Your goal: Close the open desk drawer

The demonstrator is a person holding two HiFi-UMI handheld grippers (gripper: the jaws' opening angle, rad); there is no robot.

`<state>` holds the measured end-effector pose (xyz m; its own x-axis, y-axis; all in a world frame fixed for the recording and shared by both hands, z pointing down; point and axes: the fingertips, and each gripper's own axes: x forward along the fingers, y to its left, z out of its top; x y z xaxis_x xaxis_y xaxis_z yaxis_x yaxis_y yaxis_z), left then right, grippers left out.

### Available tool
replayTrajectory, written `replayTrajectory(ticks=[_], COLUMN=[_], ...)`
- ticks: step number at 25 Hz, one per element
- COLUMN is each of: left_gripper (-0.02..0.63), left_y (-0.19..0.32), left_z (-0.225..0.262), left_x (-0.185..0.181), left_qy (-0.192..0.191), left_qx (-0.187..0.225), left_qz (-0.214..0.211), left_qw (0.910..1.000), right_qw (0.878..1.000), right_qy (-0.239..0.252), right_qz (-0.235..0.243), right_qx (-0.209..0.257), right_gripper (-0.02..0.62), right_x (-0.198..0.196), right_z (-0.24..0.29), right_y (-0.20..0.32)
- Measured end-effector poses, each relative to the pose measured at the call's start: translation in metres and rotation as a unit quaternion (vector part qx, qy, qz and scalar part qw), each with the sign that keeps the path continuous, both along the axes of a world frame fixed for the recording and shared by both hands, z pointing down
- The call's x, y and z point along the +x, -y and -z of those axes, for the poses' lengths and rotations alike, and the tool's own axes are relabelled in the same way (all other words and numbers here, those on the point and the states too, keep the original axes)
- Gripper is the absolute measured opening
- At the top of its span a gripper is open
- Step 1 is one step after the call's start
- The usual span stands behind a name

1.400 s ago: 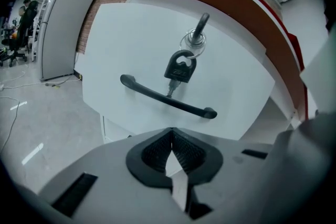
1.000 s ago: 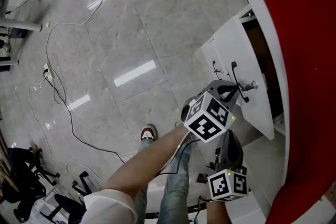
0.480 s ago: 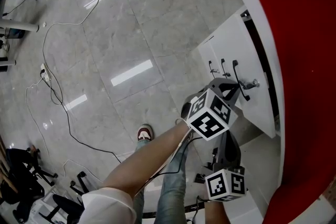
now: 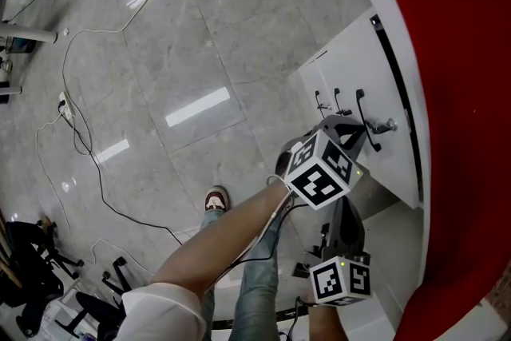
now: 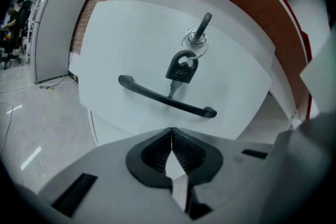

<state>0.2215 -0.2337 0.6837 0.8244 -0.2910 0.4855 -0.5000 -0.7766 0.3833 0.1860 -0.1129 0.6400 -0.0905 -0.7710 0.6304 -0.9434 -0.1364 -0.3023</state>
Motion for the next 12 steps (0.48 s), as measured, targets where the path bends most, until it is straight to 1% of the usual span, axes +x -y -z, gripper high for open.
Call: replayTrajectory(ticks=[4,8,12], left_gripper=[0.009,0.009,0.009], left_y=[0.0013,0.0048,0.0075], left_z=[-0.0005,-0.0038,-0.0004], left_x=[-0.0008,0.0002,0.0083], left_qy=[0.0,-0.01,-0.008], left_qx=[-0.004,-0.019,-0.017], left_qz=[0.0,0.013,0.017], left_qw=[1.0,0.9997,0.9997], right_qw=[1.0,1.0,1.0], right_qy=[0.002,-0.001,-0.001], right_qz=[-0.001,-0.001,-0.001], right_qx=[0.001,-0.003,-0.001], right_gripper=[-0.002,-0.002,-0.002], right_x=[0.0013,0.0019,0.0039], right_z=[-0.003,-0.0055,-0.0025], right_y=[0.0011,0.005,0.0036])
